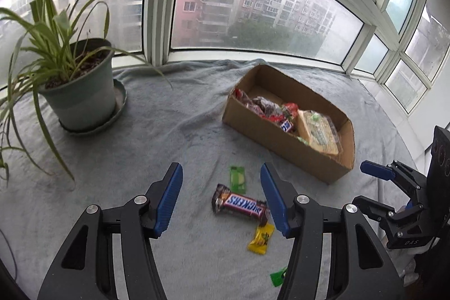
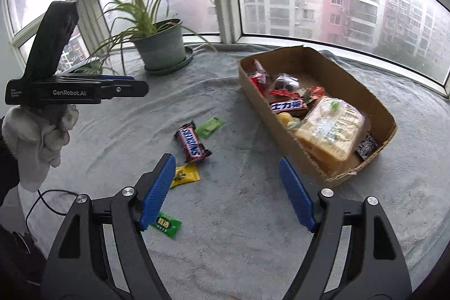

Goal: Organize snacks
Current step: 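Grasp the yellow candy with the left gripper while the right grasps the green-wrapped candy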

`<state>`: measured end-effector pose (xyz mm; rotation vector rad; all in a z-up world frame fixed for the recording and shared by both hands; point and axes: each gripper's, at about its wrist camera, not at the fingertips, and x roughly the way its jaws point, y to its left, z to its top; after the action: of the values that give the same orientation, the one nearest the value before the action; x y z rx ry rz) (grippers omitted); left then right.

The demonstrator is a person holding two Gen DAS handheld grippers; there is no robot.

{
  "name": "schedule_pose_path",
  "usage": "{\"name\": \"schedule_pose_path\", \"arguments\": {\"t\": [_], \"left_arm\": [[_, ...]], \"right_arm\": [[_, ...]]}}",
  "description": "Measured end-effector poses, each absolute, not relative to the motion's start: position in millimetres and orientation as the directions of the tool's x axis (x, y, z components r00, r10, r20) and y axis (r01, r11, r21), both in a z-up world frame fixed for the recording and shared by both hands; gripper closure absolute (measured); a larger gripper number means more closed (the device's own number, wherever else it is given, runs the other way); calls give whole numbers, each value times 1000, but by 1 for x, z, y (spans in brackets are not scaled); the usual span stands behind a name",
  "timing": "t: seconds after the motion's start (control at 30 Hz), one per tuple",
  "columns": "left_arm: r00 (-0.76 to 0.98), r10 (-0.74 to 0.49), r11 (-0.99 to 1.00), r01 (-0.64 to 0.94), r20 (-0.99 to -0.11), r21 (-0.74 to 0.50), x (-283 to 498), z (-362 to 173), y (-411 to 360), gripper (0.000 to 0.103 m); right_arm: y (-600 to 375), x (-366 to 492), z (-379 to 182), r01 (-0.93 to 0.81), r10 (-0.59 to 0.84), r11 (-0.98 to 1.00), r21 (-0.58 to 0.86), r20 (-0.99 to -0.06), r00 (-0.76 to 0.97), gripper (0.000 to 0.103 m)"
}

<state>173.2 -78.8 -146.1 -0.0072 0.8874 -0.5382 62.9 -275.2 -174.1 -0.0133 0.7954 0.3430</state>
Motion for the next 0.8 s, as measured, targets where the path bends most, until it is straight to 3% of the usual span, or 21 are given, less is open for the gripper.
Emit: {"name": "schedule_pose_path", "arguments": {"t": [0.13, 0.3, 0.53, 0.6, 0.77, 0.8], "left_arm": [[465, -456, 855, 465, -759, -229, 152, -167, -78, 47], [426, -477, 833, 498, -769, -241, 132, -182, -82, 61], [368, -481, 801, 553, -796, -229, 119, -203, -96, 70], [353, -482, 793, 566, -802, -228, 117, -208, -100, 70], [329, -469, 775, 599, -820, -203, 116, -217, -113, 70], [324, -467, 771, 604, -823, -200, 117, -219, -115, 70]], "right_arm": [[-251, 53, -188, -394, 308, 916, 73, -758, 575, 24], [-234, 43, -203, -468, 328, 882, 59, -789, 520, 24], [-223, 44, -221, -548, 366, 833, 82, -824, 433, 25], [-220, 45, -226, -578, 381, 811, 94, -834, 399, 34], [-207, 47, -235, -639, 362, 768, 48, -856, 370, 36], [-205, 47, -236, -650, 362, 759, 46, -859, 362, 42]]}}
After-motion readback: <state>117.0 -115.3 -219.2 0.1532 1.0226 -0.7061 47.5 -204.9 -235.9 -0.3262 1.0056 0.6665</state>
